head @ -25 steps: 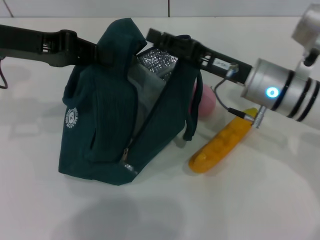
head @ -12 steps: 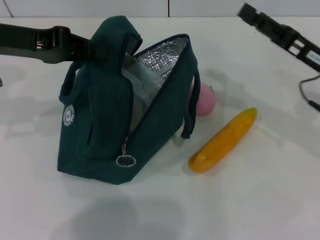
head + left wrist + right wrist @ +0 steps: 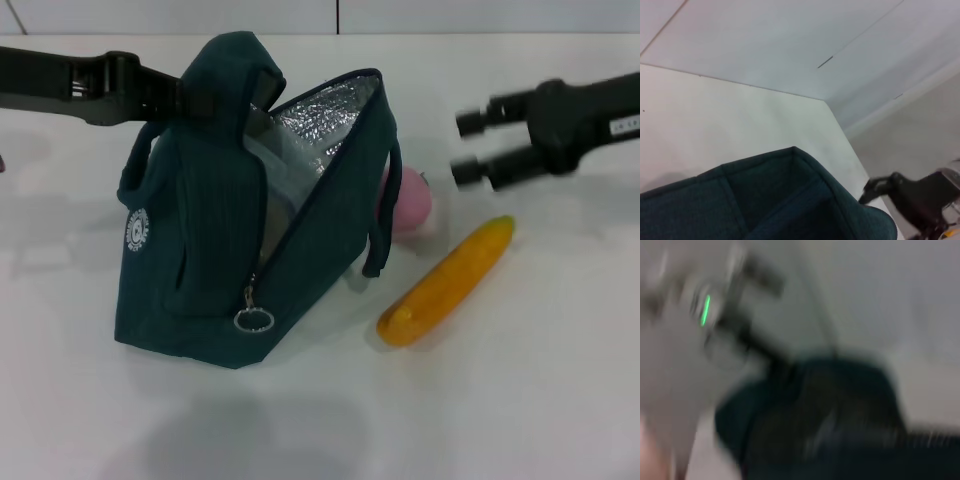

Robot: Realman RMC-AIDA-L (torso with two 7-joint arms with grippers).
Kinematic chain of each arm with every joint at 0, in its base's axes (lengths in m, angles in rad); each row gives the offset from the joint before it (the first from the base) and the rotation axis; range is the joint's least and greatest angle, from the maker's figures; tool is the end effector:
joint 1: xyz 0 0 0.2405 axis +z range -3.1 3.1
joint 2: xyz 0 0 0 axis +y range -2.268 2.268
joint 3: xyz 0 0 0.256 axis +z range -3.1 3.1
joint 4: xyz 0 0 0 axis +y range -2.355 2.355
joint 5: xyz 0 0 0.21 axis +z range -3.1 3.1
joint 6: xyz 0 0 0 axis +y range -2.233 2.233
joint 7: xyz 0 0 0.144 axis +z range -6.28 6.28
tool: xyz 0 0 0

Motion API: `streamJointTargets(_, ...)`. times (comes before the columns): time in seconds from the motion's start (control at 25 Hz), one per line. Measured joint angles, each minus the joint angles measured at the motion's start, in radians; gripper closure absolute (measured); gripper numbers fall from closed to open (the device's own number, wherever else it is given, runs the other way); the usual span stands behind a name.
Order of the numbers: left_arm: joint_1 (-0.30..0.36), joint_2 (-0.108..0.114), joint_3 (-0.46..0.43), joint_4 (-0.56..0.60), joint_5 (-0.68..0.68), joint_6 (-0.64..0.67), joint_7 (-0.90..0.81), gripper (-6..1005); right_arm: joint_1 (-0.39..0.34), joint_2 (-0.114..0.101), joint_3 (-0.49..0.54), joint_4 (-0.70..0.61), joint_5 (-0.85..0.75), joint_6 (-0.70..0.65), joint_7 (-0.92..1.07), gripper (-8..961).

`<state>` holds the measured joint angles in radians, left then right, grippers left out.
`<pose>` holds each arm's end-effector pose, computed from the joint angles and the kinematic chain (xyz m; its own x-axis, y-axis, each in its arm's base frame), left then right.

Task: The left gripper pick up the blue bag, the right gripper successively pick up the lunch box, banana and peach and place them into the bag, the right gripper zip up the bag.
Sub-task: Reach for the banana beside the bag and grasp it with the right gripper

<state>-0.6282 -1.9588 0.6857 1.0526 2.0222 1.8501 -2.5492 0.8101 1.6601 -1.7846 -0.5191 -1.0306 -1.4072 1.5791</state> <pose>-0.1974 0.3549 0.1034 0.3783 0.8534 0.3587 0.8648 -0.4640 0.1918 0.1723 0.3976 0.0463 0.8746 -0.3001 -0.3809 -0.3106 -0.9499 0.0354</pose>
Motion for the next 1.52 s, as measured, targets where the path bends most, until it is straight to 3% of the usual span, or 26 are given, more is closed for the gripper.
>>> streamJointTargets(0.08, 0.001, 0.000, 0.000, 0.000, 0.000, 0.000, 0.002, 959, 0.040, -0.004, 0.108, -0.077, -0.290, -0.045, 0.037, 146)
streamJointTargets(0.16, 0.002, 0.000, 0.000, 0.000, 0.000, 0.000, 0.005, 958, 0.062, 0.018, 0.241, -0.153, -0.552, -0.105, 0.051, 146)
streamJointTargets(0.24, 0.004, -0.001, 0.000, 0.000, -0.001, 0.000, 0.012, 958, 0.071, 0.061, 0.386, -0.246, -0.790, -0.171, 0.060, 156)
streamJointTargets(0.36, 0.007, -0.002, 0.000, -0.001, -0.002, -0.001, 0.015, 958, 0.073, 0.154, 0.565, -0.435, -1.086, -0.249, 0.069, 171)
streamJointTargets(0.4, 0.007, -0.003, 0.000, -0.001, -0.002, -0.001, 0.016, 958, 0.074, 0.166, 0.576, -0.459, -1.122, -0.257, 0.069, 175)
streamJointTargets(0.44, 0.007, -0.004, 0.000, -0.001, -0.003, -0.001, 0.016, 958, 0.076, 0.198, 0.597, -0.516, -1.195, -0.278, 0.068, 180)
streamJointTargets(0.56, 0.003, -0.008, 0.000, -0.001, -0.004, -0.001, 0.016, 959, 0.096, 0.250, 0.593, -0.580, -1.272, -0.320, 0.045, 195)
streamJointTargets(0.68, 0.002, -0.011, 0.000, -0.002, -0.013, -0.002, 0.017, 959, 0.124, 0.284, 0.520, -0.598, -1.297, -0.351, -0.005, 204)
streamJointTargets(0.88, 0.008, -0.016, 0.000, -0.006, -0.043, -0.005, 0.035, 958, 0.142, 0.299, 0.400, -0.604, -1.332, -0.350, -0.024, 199)
streamJointTargets(1.08, 0.017, -0.027, 0.000, -0.007, -0.067, -0.013, 0.044, 958, 0.136, 0.340, 0.380, -0.582, -1.395, -0.320, -0.107, 199)
streamJointTargets(1.52, 0.004, -0.023, 0.004, -0.009, -0.062, -0.029, 0.056, 958, 0.130, 0.358, 0.328, -0.503, -1.396, -0.213, -0.174, 198)
